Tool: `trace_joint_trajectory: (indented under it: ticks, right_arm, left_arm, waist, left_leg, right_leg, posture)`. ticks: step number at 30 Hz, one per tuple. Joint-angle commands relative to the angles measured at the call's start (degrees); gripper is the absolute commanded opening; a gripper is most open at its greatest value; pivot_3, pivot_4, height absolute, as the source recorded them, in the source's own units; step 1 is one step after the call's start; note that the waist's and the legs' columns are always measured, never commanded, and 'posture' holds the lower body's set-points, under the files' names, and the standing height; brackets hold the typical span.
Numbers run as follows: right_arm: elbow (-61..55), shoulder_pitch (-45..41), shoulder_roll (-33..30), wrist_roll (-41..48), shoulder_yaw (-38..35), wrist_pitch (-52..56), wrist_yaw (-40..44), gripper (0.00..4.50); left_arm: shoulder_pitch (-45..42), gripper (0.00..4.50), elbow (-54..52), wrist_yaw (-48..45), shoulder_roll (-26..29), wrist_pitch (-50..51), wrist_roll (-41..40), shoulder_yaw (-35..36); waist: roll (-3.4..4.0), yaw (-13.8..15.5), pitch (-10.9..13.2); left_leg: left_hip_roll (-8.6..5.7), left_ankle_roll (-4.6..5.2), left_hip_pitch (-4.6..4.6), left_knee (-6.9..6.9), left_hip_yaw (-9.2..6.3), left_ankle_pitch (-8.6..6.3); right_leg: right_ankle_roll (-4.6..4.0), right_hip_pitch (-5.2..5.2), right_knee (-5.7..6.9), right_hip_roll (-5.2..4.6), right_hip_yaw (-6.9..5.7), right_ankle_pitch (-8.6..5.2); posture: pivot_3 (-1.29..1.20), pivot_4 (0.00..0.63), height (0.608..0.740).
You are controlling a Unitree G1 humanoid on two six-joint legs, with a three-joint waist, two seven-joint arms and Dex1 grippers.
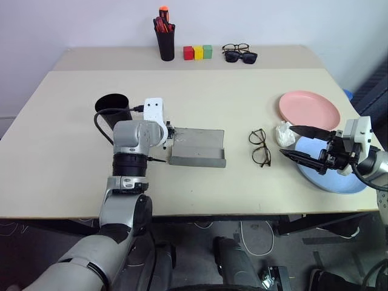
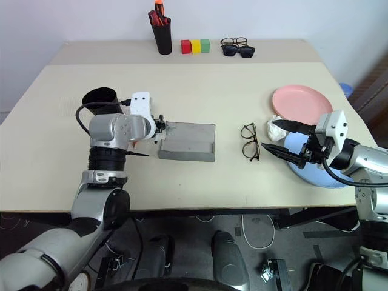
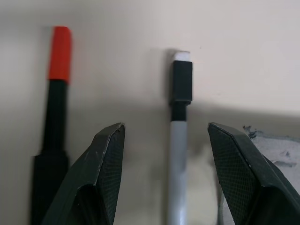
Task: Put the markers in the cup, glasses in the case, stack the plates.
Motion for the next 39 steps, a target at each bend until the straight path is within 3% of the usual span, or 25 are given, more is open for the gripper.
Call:
trace_joint_trajectory:
  ticks: [1,3,7,24,27,31,36,39]
  right_arm:
    - [-2.3,0.2,-0.9,0.9,-2.0,0.0,-0.1,3.35]
    - [-2.5,0.5,-1.1,1.2,-2.1,0.3,0.2,3.35]
    - [-1.8,0.2,-2.2,1.7,-2.1,0.7,2.5,3.35]
    - [2.6,-3.8,-2.1,0.3,-0.4,-0.6,6.0,3.35]
    - [2.9,-4.1,-1.9,0.2,-0.3,-0.8,6.0,3.35]
    - [3.5,-4.6,-1.9,0.5,0.0,-0.5,6.5,3.35]
    - [5.0,-5.6,-0.8,1.1,1.2,-0.7,8.3,3.35]
    - [6.2,-9.2,1.9,2.3,2.2,-0.9,8.4,3.35]
  left_arm:
    - [-1.8,2.61,3.7,1.4,-0.9,-0.3,0.2,1.5]
    - [-2.3,2.03,4.6,1.8,-0.8,-0.3,0.6,1.4]
    - [-2.5,0.04,5.1,2.1,-0.7,-0.1,0.6,1.5]
    - [0.3,0.04,-11.6,0.3,-1.7,7.3,0.3,-0.9]
    - [2.5,0.04,-20.4,-1.6,-0.2,8.8,1.1,-6.5]
    - [7.3,0.04,-35.3,-7.3,6.3,6.3,1.1,-16.2]
    - [14.5,0.04,-46.6,-11.3,12.6,-14.7,5.0,-19.6]
    - [18.3,0.04,-43.4,-5.4,13.0,-39.8,11.0,-15.5]
  waist:
    - [0.0,0.0,0.0]
    - [0.0,0.0,0.0]
    - [0.01,0.0,0.0]
    - [-0.04,-0.1,0.0]
    - [-0.06,-0.1,0.0]
    - [-0.04,-0.2,0.0]
    - [-0.03,0.0,0.0]
    - [-0.03,-0.1,0.0]
  left_leg:
    - [0.0,0.0,0.0,0.0,0.0,0.0]
    - [-0.01,0.0,0.0,0.0,0.0,0.0]
    - [-0.01,0.0,0.01,0.0,0.0,0.0]
    - [-0.02,-0.01,-0.02,-0.08,-0.02,0.0]
    - [-0.02,-0.02,-0.05,-0.08,-0.02,0.0]
    - [-0.02,-0.03,-0.02,-0.15,-0.02,-0.01]
    - [-0.02,-0.05,-0.02,-0.14,-0.01,0.0]
    - [-0.02,-0.04,0.0,-0.07,0.02,0.0]
  right_leg:
    - [0.0,0.01,0.0,0.0,0.0,0.0]
    - [0.01,0.01,0.0,-0.01,0.0,0.0]
    - [0.03,0.02,0.0,-0.01,0.0,0.0]
    - [0.2,-0.03,-0.02,-0.02,-0.02,0.08]
    - [0.21,-0.04,-0.04,-0.02,-0.01,0.08]
    - [0.19,-0.06,-0.02,-0.02,0.0,0.09]
    - [-0.09,-0.05,-0.02,-0.04,0.01,0.14]
    - [-0.17,-0.02,-0.03,-0.05,0.03,0.11]
  posture:
    - [0.0,0.15,0.74]
    - [0.0,0.15,0.74]
    - [0.0,0.15,0.74]
    - [0.0,0.15,0.74]
    - [0.0,0.15,0.74]
    - [0.0,0.15,0.74]
    - [0.0,0.15,0.74]
    - [0.0,0.15,0.74]
